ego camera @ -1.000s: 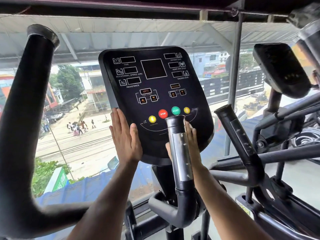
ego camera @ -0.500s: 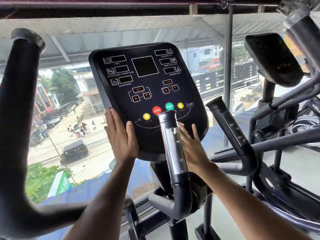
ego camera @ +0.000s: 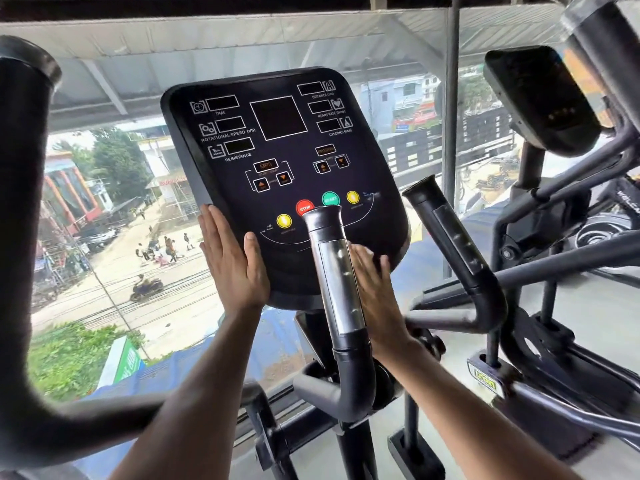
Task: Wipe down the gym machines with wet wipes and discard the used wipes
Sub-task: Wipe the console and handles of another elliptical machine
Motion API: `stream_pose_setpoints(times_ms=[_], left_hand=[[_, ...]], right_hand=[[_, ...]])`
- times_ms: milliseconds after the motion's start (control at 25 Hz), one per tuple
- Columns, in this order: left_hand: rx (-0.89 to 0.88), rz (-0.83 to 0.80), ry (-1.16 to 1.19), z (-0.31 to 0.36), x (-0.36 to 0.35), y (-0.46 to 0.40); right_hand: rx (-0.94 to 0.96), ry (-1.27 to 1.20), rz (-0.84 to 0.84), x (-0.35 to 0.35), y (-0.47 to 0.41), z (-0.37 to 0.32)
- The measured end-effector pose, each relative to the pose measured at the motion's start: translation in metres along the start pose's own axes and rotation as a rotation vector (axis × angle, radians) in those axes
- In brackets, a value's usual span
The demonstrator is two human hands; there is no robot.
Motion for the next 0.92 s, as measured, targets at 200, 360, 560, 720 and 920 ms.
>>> stream_pose_setpoints(times_ms=[200,360,560,720,920], left_hand=[[0.002,-0.016,-0.008,0.000,0.000,-0.001],[0.003,-0.008,0.000,0.000,0.000,-0.001],[-0.002,0.011,-0.005,0.000,-0.001,0.000],[-0.016,0.015,-0.019,-0.001,-0.001,-0.001],[-0.022,0.012,0.000,0.001,-0.001,0.000]], right_hand=[[0.003,-0.207,0.075,0.011,0.009,-0.027],[-0.179,0.068,0.033,0.007,-0.007,0.054],[-0.300,-0.130,0.116,-0.001,-0.007,0.053],[0.014,-0.353,0.100,-0.004,0.031,-0.034],[0.019,-0.200,0.137,-0.016,0.026,0.018]])
Point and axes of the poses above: each hand's wrist, its own y-axis away from the middle knuckle, its own x-axis out of the back of the hand, z = x × y, the point moved 1 cm from there along -y, towards the middle knuckle, and after that the axes turned 13 degrees about -z, right-handed, at the moved point
